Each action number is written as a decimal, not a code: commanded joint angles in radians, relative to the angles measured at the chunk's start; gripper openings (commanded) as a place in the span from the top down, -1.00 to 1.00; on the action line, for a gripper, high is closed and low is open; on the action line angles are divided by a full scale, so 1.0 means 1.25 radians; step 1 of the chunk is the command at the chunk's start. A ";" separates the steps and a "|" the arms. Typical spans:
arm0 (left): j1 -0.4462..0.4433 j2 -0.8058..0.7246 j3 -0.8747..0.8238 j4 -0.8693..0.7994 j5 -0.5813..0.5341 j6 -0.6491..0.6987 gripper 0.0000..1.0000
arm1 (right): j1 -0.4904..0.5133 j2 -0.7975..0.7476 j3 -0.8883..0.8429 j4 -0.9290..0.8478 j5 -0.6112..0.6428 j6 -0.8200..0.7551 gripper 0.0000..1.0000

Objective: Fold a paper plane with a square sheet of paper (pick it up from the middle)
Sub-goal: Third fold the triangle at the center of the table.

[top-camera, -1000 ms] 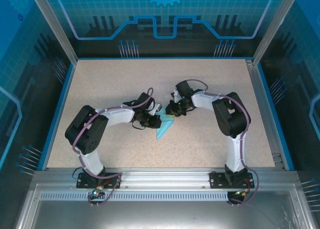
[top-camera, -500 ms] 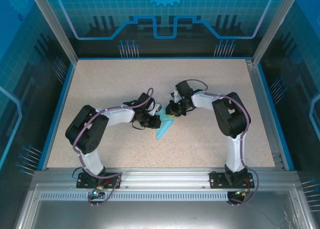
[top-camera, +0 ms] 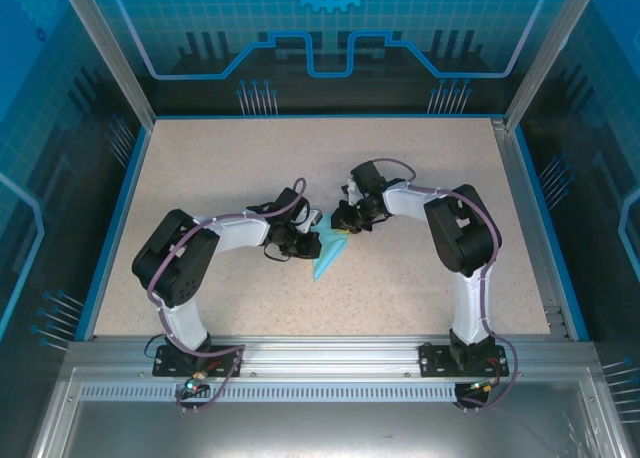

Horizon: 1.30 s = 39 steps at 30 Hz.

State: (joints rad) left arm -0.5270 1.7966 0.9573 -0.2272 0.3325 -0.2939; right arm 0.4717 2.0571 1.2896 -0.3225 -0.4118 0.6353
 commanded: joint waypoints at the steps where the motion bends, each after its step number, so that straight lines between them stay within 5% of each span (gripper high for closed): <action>1: 0.006 0.006 -0.010 0.006 -0.010 -0.014 0.83 | 0.016 0.015 -0.024 -0.068 0.036 0.005 0.65; 39: 0.006 0.006 -0.010 0.015 -0.005 0.013 0.82 | 0.016 0.014 -0.028 -0.076 0.047 0.002 0.65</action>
State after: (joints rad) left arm -0.5270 1.7985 0.9512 -0.1978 0.3290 -0.2890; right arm 0.4728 2.0571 1.2896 -0.3237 -0.4068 0.6350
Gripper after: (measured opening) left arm 0.094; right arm 0.173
